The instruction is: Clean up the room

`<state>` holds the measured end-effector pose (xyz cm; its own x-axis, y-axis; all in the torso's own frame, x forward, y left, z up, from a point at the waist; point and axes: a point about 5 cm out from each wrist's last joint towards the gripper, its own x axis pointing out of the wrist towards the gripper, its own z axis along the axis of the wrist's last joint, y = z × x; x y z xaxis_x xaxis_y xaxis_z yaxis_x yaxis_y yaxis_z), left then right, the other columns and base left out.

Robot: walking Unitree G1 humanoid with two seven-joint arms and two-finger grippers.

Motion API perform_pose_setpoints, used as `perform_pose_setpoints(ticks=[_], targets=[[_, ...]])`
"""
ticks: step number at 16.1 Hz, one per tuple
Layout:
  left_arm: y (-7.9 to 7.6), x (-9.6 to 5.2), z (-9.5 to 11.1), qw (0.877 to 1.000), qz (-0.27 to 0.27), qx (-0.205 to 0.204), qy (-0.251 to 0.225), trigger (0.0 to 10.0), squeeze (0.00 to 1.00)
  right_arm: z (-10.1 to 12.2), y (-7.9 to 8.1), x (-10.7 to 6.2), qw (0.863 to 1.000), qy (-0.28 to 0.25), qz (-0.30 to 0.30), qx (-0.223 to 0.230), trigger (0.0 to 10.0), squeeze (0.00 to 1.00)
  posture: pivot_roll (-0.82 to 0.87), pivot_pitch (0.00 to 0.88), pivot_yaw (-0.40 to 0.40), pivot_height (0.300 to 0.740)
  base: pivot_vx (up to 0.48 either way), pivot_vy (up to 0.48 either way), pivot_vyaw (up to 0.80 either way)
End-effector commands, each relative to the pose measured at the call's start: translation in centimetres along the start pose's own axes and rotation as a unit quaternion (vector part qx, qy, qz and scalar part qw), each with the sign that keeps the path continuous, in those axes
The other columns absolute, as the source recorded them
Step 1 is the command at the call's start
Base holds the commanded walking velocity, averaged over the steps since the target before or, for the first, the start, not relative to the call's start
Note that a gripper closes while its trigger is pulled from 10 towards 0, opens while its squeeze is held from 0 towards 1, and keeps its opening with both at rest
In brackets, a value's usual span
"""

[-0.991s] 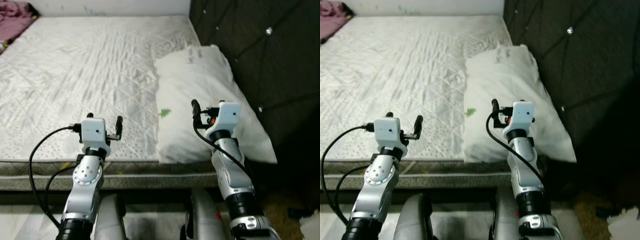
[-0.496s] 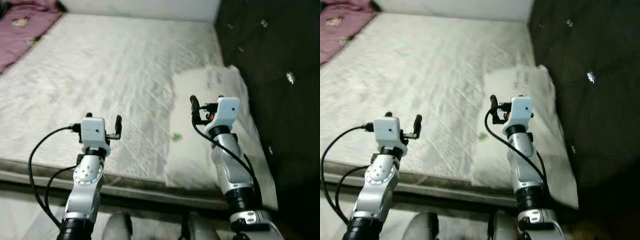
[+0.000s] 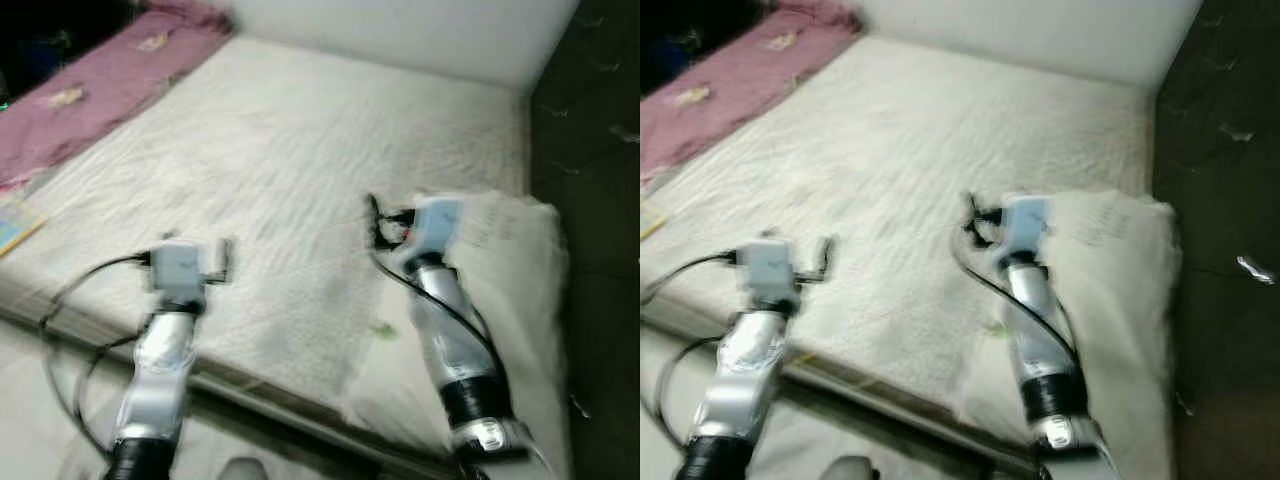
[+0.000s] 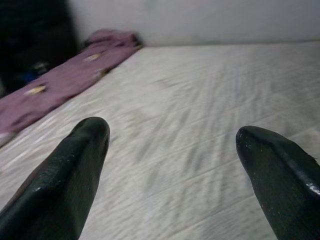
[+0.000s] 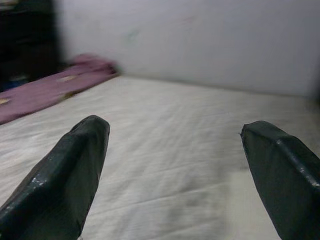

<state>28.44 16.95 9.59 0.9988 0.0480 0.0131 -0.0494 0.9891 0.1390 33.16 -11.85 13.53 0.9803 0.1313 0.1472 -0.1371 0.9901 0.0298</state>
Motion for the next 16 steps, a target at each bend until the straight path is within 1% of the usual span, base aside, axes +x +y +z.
perform_pose_setpoints(ticks=[1, 4, 7, 12, 13, 16], targets=[[-1.4, 0.2, 0.3, 1.000, -0.022, -0.007, -0.002, 10.0, 0.00, -0.9, -2.1, -0.8, 0.999, 0.020, -0.033, -0.012, 10.0, 0.00, 0.05, 0.000, -0.009, 0.740, 0.000, 0.000, 0.00], [-1.7, 0.2, 0.4, 0.999, -0.035, -0.009, -0.007, 10.0, 0.00, -0.9, -2.1, -0.7, 0.999, 0.020, -0.034, -0.011, 10.0, 0.00, 0.05, 0.000, -0.009, 0.740, 0.000, 0.000, 0.00], [-1.5, 0.2, 0.3, 1.000, -0.021, -0.019, -0.003, 10.0, 0.00, -1.0, -2.1, -0.8, 0.999, 0.021, -0.035, -0.010, 10.0, 0.00, 0.05, 0.000, -0.009, 0.740, 0.000, 0.000, 0.00], [-1.6, 0.1, 0.2, 0.999, -0.030, -0.026, 0.001, 10.0, 0.00, -1.5, -1.9, -1.0, 0.999, 0.037, -0.033, 0.001, 10.0, 0.00, 0.05, 0.000, -0.010, 0.740, 0.000, 0.000, 0.00], [-1.5, 0.1, 0.2, 0.999, -0.029, -0.029, 0.002, 10.0, 0.00, -1.9, -1.8, -1.1, 0.998, 0.049, -0.036, 0.009, 10.0, 0.00, 0.05, 0.000, -0.012, 0.740, 0.000, 0.000, -0.80], [-1.5, 0.1, 0.2, 0.999, -0.029, -0.031, 0.003, 10.0, 0.00, -2.0, -1.7, -1.2, 0.998, 0.050, -0.032, 0.009, 10.0, 0.00, 0.05, 0.000, -0.012, 0.740, 0.000, 0.274, -0.80]])
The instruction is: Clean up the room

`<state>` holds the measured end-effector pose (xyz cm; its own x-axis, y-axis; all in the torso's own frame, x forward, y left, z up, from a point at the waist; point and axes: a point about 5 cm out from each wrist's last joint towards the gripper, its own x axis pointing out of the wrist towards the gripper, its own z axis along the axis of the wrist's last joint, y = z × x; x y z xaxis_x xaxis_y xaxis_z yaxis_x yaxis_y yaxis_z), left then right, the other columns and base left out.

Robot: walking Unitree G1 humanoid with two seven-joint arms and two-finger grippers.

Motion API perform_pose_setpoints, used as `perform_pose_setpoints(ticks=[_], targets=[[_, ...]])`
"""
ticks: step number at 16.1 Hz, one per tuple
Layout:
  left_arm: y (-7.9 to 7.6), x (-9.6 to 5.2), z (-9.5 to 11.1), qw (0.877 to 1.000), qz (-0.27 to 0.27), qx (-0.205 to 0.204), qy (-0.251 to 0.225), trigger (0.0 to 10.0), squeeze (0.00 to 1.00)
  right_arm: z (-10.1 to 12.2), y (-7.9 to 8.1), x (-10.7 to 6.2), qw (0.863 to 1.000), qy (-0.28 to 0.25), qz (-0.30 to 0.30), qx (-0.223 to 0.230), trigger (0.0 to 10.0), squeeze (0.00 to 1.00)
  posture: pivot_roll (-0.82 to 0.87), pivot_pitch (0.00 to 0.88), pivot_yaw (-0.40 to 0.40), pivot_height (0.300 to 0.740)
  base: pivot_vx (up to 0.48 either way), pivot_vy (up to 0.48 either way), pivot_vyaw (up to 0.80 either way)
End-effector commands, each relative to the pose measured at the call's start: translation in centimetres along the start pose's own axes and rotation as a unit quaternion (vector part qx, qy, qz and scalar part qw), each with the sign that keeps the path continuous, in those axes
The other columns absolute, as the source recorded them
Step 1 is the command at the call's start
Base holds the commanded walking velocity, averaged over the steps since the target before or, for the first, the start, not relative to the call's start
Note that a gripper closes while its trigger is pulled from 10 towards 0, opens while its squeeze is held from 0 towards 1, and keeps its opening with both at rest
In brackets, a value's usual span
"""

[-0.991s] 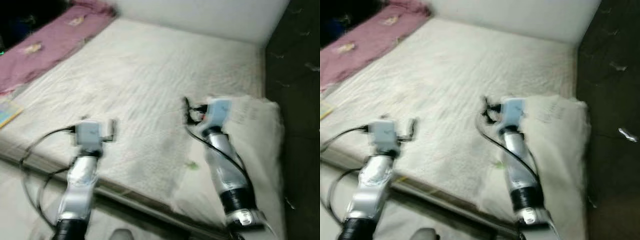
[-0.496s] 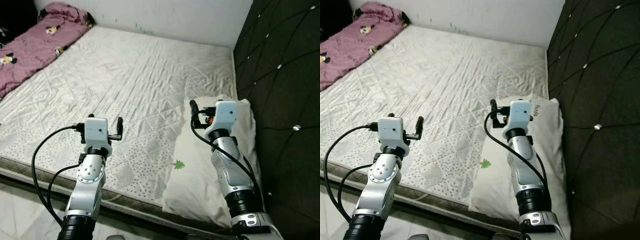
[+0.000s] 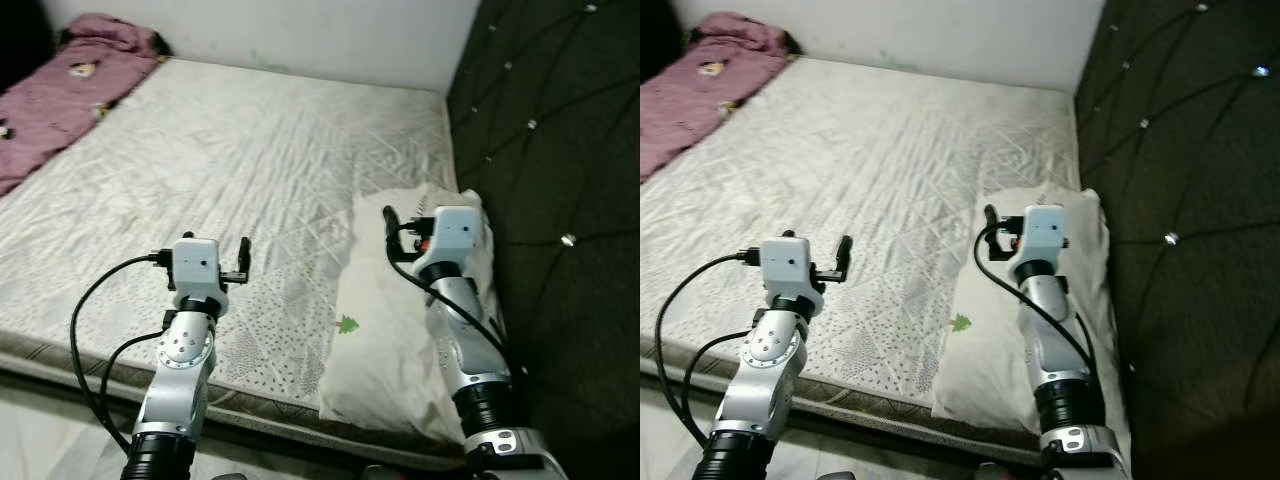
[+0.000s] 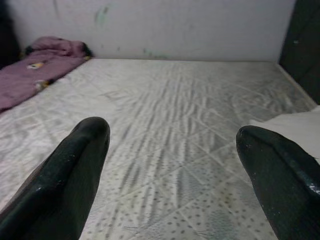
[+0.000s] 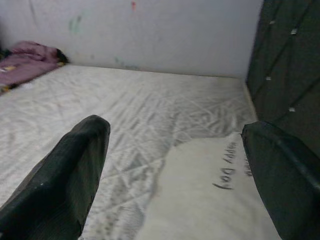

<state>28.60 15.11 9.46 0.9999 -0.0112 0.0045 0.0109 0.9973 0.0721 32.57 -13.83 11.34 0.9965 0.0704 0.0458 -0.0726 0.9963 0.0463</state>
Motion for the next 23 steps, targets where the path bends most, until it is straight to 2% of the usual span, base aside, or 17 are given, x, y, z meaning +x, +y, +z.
perform_pose_setpoints(ticks=[1, 7, 17, 20, 23], targets=[[0.35, 0.04, 0.06, 1.000, 0.000, 0.003, 0.002, 10.0, 0.00, -0.03, 0.19, -0.02, 1.000, 0.002, 0.001, 0.003, 10.0, 0.00, 0.05, 0.002, -0.012, 0.740, 0.000, 0.315, -0.71], [0.30, 0.13, 0.15, 1.000, -0.004, 0.006, 0.000, 10.0, 0.00, -0.25, 0.26, -0.03, 1.000, 0.010, 0.003, 0.002, 10.0, 0.00, 0.05, 0.000, -0.010, 0.740, 0.000, 0.317, -0.44], [0.18, 0.15, 0.06, 1.000, -0.006, 0.006, 0.001, 10.0, 0.00, -0.22, 0.29, 0.18, 1.000, 0.009, 0.005, -0.001, 10.0, 0.00, 0.05, 0.000, -0.013, 0.740, 0.000, 0.429, 0.00], [-0.18, 0.08, 0.35, 1.000, -0.018, 0.008, -0.012, 10.0, 0.00, -0.22, 0.34, 0.17, 1.000, 0.008, 0.007, 0.000, 10.0, 0.00, 0.05, 0.000, -0.014, 0.740, 0.000, 0.000, 0.00], [-0.11, 0.00, 0.37, 1.000, -0.015, -0.008, -0.013, 10.0, 0.00, -0.45, 0.38, 0.07, 1.000, 0.013, 0.007, 0.005, 10.0, 0.00, 0.05, 0.000, -0.016, 0.740, 0.000, 0.000, 0.00]])
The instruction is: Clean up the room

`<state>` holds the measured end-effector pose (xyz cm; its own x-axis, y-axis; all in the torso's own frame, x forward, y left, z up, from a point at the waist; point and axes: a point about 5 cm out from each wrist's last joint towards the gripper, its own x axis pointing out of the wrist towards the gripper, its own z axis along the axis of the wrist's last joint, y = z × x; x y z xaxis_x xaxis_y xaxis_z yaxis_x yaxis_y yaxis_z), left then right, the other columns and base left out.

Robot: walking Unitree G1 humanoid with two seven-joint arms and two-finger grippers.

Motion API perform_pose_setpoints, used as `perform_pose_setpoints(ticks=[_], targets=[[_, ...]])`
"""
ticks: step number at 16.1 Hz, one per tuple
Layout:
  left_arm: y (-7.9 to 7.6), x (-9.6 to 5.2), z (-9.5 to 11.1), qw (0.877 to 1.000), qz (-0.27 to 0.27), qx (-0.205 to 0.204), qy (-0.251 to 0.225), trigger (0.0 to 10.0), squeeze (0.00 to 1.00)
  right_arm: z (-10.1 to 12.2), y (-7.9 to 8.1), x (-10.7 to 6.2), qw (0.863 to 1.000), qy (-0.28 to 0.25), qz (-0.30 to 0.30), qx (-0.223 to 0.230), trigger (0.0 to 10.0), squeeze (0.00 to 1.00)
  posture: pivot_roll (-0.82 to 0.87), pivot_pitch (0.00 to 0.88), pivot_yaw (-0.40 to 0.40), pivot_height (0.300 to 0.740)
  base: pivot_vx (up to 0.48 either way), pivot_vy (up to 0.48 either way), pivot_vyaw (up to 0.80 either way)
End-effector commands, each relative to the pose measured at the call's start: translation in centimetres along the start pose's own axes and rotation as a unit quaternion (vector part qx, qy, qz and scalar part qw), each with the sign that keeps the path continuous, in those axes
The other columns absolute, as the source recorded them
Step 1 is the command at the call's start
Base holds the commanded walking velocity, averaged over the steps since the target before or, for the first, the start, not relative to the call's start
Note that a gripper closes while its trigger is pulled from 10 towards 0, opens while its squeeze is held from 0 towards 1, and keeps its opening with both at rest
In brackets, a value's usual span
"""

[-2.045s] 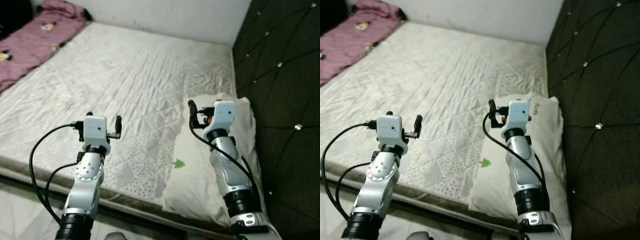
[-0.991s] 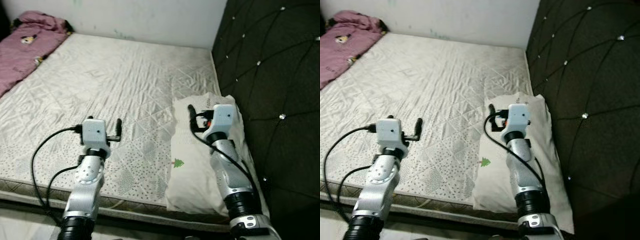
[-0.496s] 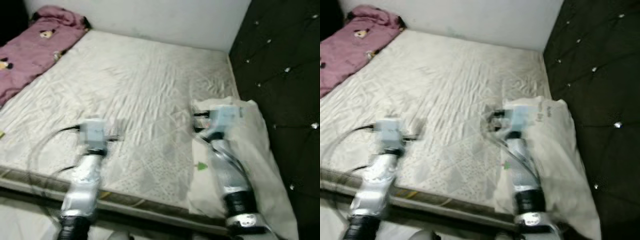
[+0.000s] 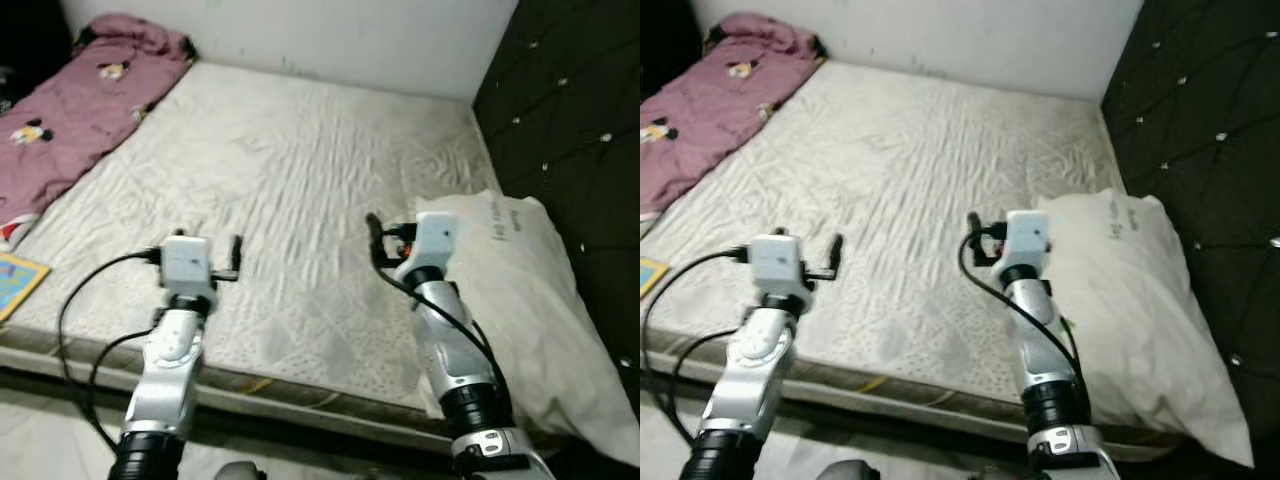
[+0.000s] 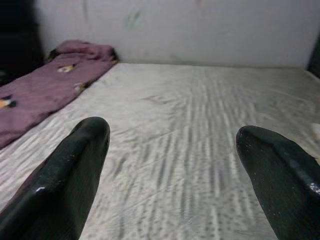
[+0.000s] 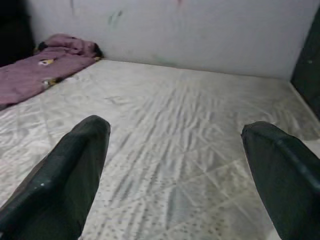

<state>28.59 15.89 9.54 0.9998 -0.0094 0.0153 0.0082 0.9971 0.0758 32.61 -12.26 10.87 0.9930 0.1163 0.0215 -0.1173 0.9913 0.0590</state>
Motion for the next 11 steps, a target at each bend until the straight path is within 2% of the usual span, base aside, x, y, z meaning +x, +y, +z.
perform_pose_setpoints(ticks=[1, 2, 4, 11], targets=[[-0.84, 0.02, 0.31, 1.000, -0.013, -0.010, -0.006, 10.0, 0.00, 0.06, -1.16, -0.14, 1.000, 0.001, -0.016, -0.002, 10.0, 0.00, 0.05, 0.000, -0.017, 0.740, 0.000, 0.000, 0.00], [-0.82, 0.01, 0.28, 1.000, -0.012, -0.011, -0.004, 10.0, 0.00, 0.03, -1.17, -0.16, 1.000, 0.002, -0.017, 0.000, 10.0, 0.00, 0.05, 0.000, -0.017, 0.740, 0.000, 0.000, 0.00], [-0.88, 0.02, 0.31, 1.000, -0.015, -0.010, -0.004, 10.0, 0.00, -0.04, -1.20, -0.10, 1.000, 0.006, -0.017, 0.000, 10.0, 0.00, 0.05, 0.000, -0.017, 0.740, 0.000, 0.349, -0.28], [-0.84, 0.11, 0.22, 1.000, -0.015, -0.011, 0.001, 10.0, 0.00, -0.53, -1.33, -0.26, 1.000, 0.018, -0.020, -0.001, 10.0, 0.00, 0.05, 0.002, -0.016, 0.740, 0.000, 0.480, -0.76]])
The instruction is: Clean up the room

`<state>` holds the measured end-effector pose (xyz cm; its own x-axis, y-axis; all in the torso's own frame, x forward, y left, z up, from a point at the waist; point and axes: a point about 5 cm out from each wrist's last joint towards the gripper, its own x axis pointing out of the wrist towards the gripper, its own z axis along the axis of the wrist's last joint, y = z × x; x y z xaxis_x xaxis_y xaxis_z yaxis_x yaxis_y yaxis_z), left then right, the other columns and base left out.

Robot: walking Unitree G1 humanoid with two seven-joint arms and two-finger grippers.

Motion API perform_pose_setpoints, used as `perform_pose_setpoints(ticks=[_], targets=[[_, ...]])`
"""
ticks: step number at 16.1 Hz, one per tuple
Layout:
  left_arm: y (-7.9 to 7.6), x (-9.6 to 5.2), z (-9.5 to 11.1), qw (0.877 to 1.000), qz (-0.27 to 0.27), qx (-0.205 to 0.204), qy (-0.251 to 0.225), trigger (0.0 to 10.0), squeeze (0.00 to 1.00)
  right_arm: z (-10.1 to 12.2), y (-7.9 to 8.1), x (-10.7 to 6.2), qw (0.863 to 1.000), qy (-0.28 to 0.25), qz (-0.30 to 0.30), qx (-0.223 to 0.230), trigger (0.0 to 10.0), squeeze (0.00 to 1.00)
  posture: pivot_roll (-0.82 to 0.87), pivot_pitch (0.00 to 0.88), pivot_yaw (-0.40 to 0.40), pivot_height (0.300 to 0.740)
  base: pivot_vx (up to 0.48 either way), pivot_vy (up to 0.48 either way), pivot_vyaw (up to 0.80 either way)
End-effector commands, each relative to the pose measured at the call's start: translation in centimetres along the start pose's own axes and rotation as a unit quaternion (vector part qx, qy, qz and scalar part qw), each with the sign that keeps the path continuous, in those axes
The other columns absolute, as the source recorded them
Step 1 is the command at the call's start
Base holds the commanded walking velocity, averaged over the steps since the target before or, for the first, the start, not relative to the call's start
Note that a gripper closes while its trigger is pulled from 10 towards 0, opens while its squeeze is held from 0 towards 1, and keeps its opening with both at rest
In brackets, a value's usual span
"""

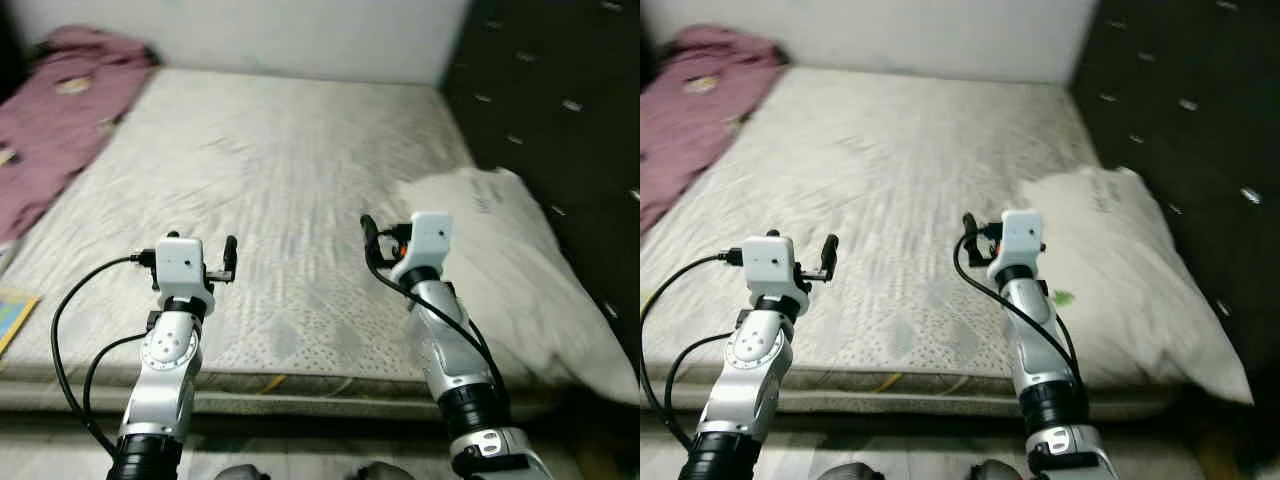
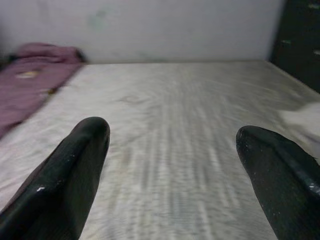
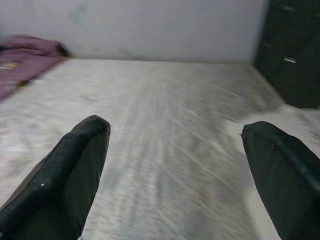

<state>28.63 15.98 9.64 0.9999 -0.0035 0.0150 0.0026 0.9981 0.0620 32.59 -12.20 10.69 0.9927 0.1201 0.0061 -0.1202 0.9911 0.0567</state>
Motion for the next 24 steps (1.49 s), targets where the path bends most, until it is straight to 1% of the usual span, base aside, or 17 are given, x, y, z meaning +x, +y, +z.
perform_pose_setpoints(ticks=[1, 5, 9, 11, 14, 21, 24], targets=[[-0.91, 0.08, 0.10, 1.000, -0.017, -0.004, 0.001, 10.0, 0.00, -0.39, -1.39, -0.25, 1.000, 0.011, -0.021, 0.000, 10.0, 0.00, 0.05, 0.002, -0.015, 0.740, 0.000, 0.480, 0.00], [-0.80, 0.15, -0.02, 1.000, -0.011, -0.002, 0.008, 10.0, 0.00, -0.49, -1.40, -0.21, 1.000, 0.016, -0.021, 0.000, 10.0, 0.00, 0.05, 0.002, -0.016, 0.740, 0.000, 0.480, 0.00], [-0.92, 0.15, 0.15, 1.000, -0.016, -0.003, 0.000, 10.0, 0.00, -0.72, -1.40, -0.31, 1.000, 0.021, -0.019, -0.002, 10.0, 0.00, 0.05, 0.002, -0.015, 0.740, 0.000, 0.458, 0.00], [-1.00, 0.11, 0.34, 1.000, -0.018, 0.003, -0.006, 10.0, 0.00, -0.80, -1.36, -0.34, 1.000, 0.023, -0.018, -0.002, 10.0, 0.00, 0.05, 0.002, -0.015, 0.740, 0.000, 0.000, 0.00], [-0.97, 0.10, 0.20, 1.000, -0.017, -0.001, -0.001, 10.0, 0.00, -0.87, -1.27, -0.37, 1.000, 0.024, -0.016, -0.002, 10.0, 0.00, 0.05, 0.003, -0.015, 0.740, 0.000, 0.000, 0.00], [-1.03, 0.07, 0.02, 1.000, -0.014, -0.004, 0.004, 10.0, 0.00, -1.00, -1.42, -0.41, 0.999, 0.029, -0.014, -0.007, 10.0, 0.00, 0.04, 0.000, -0.019, 0.740, 0.000, 0.480, 0.00], [-1.07, 0.07, 0.09, 1.000, -0.014, -0.010, -0.001, 10.0, 0.00, -1.00, -1.43, -0.38, 0.999, 0.029, -0.013, -0.007, 10.0, 0.00, 0.05, 0.000, -0.020, 0.740, 0.000, 0.480, 0.00]])
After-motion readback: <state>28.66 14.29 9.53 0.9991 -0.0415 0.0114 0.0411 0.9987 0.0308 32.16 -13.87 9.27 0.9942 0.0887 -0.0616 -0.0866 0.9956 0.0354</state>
